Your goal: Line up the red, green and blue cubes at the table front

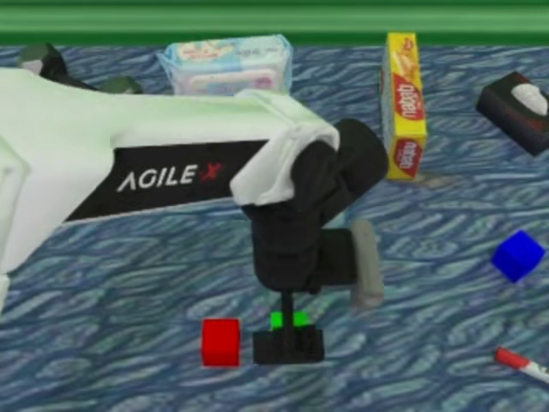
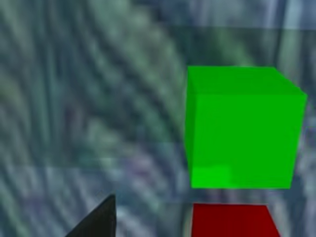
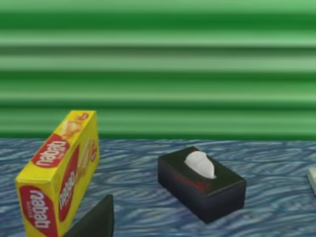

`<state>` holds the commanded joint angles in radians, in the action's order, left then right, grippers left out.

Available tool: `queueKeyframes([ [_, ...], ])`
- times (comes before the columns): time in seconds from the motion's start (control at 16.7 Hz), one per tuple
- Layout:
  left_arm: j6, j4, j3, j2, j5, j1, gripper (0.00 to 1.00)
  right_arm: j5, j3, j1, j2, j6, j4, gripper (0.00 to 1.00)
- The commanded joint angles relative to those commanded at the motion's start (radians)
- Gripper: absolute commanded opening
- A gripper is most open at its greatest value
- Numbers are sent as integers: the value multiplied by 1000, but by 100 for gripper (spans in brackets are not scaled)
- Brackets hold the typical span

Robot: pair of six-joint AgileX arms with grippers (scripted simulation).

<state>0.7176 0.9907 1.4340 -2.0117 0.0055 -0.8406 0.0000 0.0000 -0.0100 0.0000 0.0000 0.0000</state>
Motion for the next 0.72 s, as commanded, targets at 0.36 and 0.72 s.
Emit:
queueKeyframes([
  [0.36, 0, 55, 34, 29, -1, -1, 100, 0, 0, 0, 0, 0, 0, 100],
  [0.72, -56, -39, -100, 184, -13, 86, 100, -5, 140, -17, 157, -47, -96, 100],
])
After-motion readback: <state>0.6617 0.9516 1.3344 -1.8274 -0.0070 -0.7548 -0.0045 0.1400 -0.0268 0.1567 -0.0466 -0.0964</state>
